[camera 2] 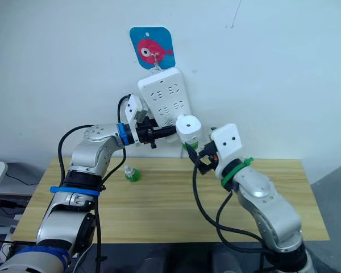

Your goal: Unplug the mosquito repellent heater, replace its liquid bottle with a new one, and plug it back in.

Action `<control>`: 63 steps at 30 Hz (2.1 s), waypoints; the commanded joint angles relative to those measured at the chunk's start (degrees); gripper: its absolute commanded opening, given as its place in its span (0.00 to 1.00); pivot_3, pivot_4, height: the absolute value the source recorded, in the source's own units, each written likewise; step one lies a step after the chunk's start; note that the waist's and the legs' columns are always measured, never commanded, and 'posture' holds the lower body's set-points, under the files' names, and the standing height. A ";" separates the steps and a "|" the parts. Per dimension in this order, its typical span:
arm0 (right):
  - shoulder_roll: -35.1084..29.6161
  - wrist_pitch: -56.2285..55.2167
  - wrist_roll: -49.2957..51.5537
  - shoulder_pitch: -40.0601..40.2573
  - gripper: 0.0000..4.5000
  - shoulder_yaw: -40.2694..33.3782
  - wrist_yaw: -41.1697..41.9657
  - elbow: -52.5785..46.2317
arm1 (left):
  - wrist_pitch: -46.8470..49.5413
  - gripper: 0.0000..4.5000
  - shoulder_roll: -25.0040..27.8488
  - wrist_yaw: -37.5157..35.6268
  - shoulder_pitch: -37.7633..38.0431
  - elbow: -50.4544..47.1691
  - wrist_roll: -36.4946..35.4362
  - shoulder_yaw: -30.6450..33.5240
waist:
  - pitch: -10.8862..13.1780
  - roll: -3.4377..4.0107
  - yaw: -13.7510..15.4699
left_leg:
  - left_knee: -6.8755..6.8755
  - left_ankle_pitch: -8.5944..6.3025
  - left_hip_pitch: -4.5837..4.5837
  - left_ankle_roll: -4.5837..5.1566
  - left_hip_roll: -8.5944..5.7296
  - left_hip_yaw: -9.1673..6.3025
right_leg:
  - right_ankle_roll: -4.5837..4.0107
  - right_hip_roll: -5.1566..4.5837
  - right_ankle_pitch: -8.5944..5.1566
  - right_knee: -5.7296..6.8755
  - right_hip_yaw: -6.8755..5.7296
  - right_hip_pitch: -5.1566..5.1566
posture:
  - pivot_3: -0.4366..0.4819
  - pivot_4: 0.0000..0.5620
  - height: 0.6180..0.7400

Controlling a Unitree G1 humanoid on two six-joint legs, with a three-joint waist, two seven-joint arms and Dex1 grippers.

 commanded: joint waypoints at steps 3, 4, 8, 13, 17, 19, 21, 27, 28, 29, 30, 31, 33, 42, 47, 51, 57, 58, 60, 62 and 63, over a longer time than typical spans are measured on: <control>3.28 -2.15 -3.02 -3.51 1.00 1.27 -1.57 2.17 | 0.75 0.31 -0.77 -0.26 0.47 -2.57 -0.02 -1.09 | 0.19 0.05 0.00 | 0.00 0.00 -0.07 0.00 -0.03 -0.16 | 0.00 -0.01 0.00 -0.02 -0.09 0.00 | 0.37 0.42 1.00; 4.00 -2.37 -3.35 -4.10 1.00 1.31 -1.77 2.86 | 0.73 0.31 -0.80 -0.17 0.48 -2.58 0.08 -1.08 | 0.24 0.06 0.00 | 0.00 0.00 -0.09 -0.01 -0.04 -0.20 | 0.00 -0.01 0.00 -0.02 -0.12 -0.01 | 0.37 0.42 1.00; 5.88 -3.49 -4.65 -5.85 1.00 1.33 -1.86 5.70 | 0.58 0.31 -0.70 0.13 0.57 -2.41 0.41 -1.00 | 0.38 0.13 0.00 | 0.02 0.02 -0.17 -0.04 -0.04 -0.42 | 0.00 -0.06 0.00 -0.03 -0.42 0.01 | 0.37 0.42 1.00; 7.69 -5.62 -4.48 -6.25 0.71 0.48 -0.53 7.61 | -0.12 0.31 -0.82 0.67 0.53 -1.94 1.01 -1.15 | 0.49 0.24 -0.01 | 0.02 0.08 -0.20 -0.13 -0.04 -0.63 | 0.00 -0.07 0.00 -0.03 -0.67 0.05 | 0.37 0.41 1.00; 7.75 -3.85 -2.07 -4.33 0.66 -1.35 0.77 4.52 | -1.63 0.31 -1.17 1.87 -0.06 -0.32 1.89 -1.17 | 0.51 0.24 0.01 | 0.03 0.12 -0.21 -0.19 -0.09 -0.73 | 0.00 -0.10 0.00 -0.04 -0.75 0.10 | 0.37 0.41 1.00; 6.74 -2.86 -0.87 -2.55 0.66 -2.48 1.83 1.89 | -2.42 0.31 -1.34 2.83 -0.45 0.74 2.45 -1.04 | 0.51 0.24 0.15 | 0.02 0.12 -0.25 -0.19 -0.12 -0.84 | 0.00 -0.10 0.00 -0.06 -0.79 0.13 | 0.37 0.41 1.00; 5.72 -2.06 -0.01 -1.18 0.66 -3.39 2.48 -0.04 | -2.80 0.31 -1.43 3.32 -0.67 1.44 2.67 -0.90 | 0.52 0.24 0.23 | 0.00 0.12 -0.34 -0.19 -0.16 -0.98 | 0.00 -0.10 0.00 -0.23 -0.82 0.18 | 0.37 0.42 1.00; 1.67 1.33 4.35 3.69 0.66 -8.89 4.77 -7.25 | -3.82 0.31 -0.92 3.72 -0.66 3.03 2.87 -0.42 | 0.72 0.34 -0.09 | 0.01 0.22 -0.30 -0.09 -0.20 -0.99 | 0.01 -0.12 0.01 -0.51 -0.78 0.40 | 0.37 0.41 1.00; 1.34 1.58 4.93 4.03 0.66 -9.55 5.04 -7.70 | -4.02 0.31 -0.91 3.79 -0.73 3.36 2.94 -0.42 | 0.78 0.34 -0.12 | -0.01 0.29 -0.28 -0.10 -0.20 -1.00 | 0.02 -0.12 0.02 -0.48 -0.79 0.40 | 0.37 0.40 1.00; 0.63 1.34 5.08 4.73 0.66 -10.21 5.50 -7.83 | -4.40 0.31 -0.87 3.99 -0.52 3.28 3.04 -0.40 | 0.78 0.34 -0.14 | -0.03 0.37 -0.25 -0.11 -0.20 -1.02 | 0.02 -0.11 0.02 -0.42 -0.80 0.40 | 0.37 0.40 1.00; -0.02 1.01 4.86 5.18 0.66 -10.66 5.68 -7.59 | -4.90 0.31 -0.77 4.14 -0.24 3.14 3.13 -0.37 | 0.79 0.34 -0.14 | -0.04 0.41 -0.22 -0.12 -0.19 -1.03 | 0.02 -0.11 0.02 -0.36 -0.80 0.40 | 0.37 0.40 1.00; -0.48 0.75 4.73 5.45 0.66 -10.94 5.75 -7.39 | -5.24 0.31 -0.69 4.26 -0.04 3.01 3.15 -0.36 | 0.79 0.33 -0.16 | -0.05 0.46 -0.20 -0.13 -0.19 -1.05 | 0.02 -0.11 0.02 -0.27 -0.81 0.40 | 0.37 0.40 1.00; -0.91 0.13 4.84 5.51 0.66 -11.52 6.09 -6.49 | -5.41 0.38 -0.11 3.97 0.67 2.51 2.79 -0.07 | 0.80 0.33 -0.21 | -0.05 0.50 -0.19 -0.13 -0.19 -1.04 | 0.02 -0.10 0.02 -0.18 -0.80 0.38 | 0.37 0.39 1.00; -2.31 -3.13 5.96 6.41 0.66 -15.04 8.04 -2.31 | -5.82 0.95 5.84 6.85 8.16 -3.65 3.24 3.02 | 1.10 0.33 -1.34 | -0.16 0.53 -0.35 -0.17 -0.17 -1.02 | 0.02 -0.09 0.02 0.05 -0.79 0.07 | 0.40 0.37 1.00; -2.49 -3.31 8.84 6.75 0.66 -18.92 9.59 0.49 | -6.61 0.99 9.48 9.99 16.96 -11.86 3.57 5.38 | 1.18 0.36 -1.45 | -0.18 0.53 -0.34 -0.17 -0.17 -1.00 | 0.02 -0.11 0.02 0.01 -0.76 0.07 | 0.43 0.37 1.00; -1.50 -1.22 14.02 6.80 0.66 -23.98 9.71 3.34 | -5.67 0.99 10.41 10.04 26.15 -23.78 1.55 5.70 | 1.23 0.39 -0.98 | -0.19 0.53 -0.34 -0.18 -0.15 -1.03 | 0.02 -0.12 0.02 0.02 -0.76 0.08 | 0.46 0.37 1.00; 3.80 7.90 30.28 3.39 0.66 -34.90 2.99 8.45 | -1.53 0.99 -2.11 17.05 32.45 -39.94 -2.23 -1.72 | 1.47 0.62 1.48 | -0.11 0.54 -0.33 -0.20 -0.21 -1.02 | 0.01 -0.23 0.02 -0.02 -0.76 0.21 | 0.47 0.38 1.00; 4.33 8.99 32.49 2.77 0.66 -35.98 1.51 8.77 | -1.69 0.99 -3.70 17.86 32.00 -39.97 -1.16 -3.17 | 1.49 0.60 1.61 | -0.09 0.54 -0.35 -0.19 -0.26 -1.00 | 0.01 -0.25 0.02 -0.01 -0.76 0.22 | 0.47 0.39 1.00; 5.30 10.94 37.87 1.41 0.66 -38.21 -2.23 9.36 | -0.33 0.99 -6.53 19.22 30.76 -40.13 -0.29 -6.10 | 1.52 0.61 1.43 | -0.10 0.55 -0.33 -0.18 -0.26 -1.00 | 0.01 -0.24 0.02 0.01 -0.77 0.23 | 0.47 0.40 1.00; 5.82 12.43 44.49 0.38 0.66 -39.95 -6.26 9.95 | 0.10 0.99 -9.86 19.91 29.79 -39.72 -1.69 -8.09 | 1.54 0.62 1.35 | -0.14 0.55 -0.32 -0.15 -0.24 -0.98 | 0.01 -0.21 0.02 0.03 -0.77 0.23 | 0.46 0.40 1.00; 5.88 12.74 48.31 0.06 0.66 -40.58 -8.50 10.18 | -1.35 0.99 -10.84 19.28 29.50 -39.01 -1.21 -9.57 | 1.54 0.61 1.35 | -0.14 0.54 -0.33 -0.14 -0.24 -0.96 | 0.01 -0.21 0.02 0.03 -0.76 0.23 | 0.46 0.40 1.00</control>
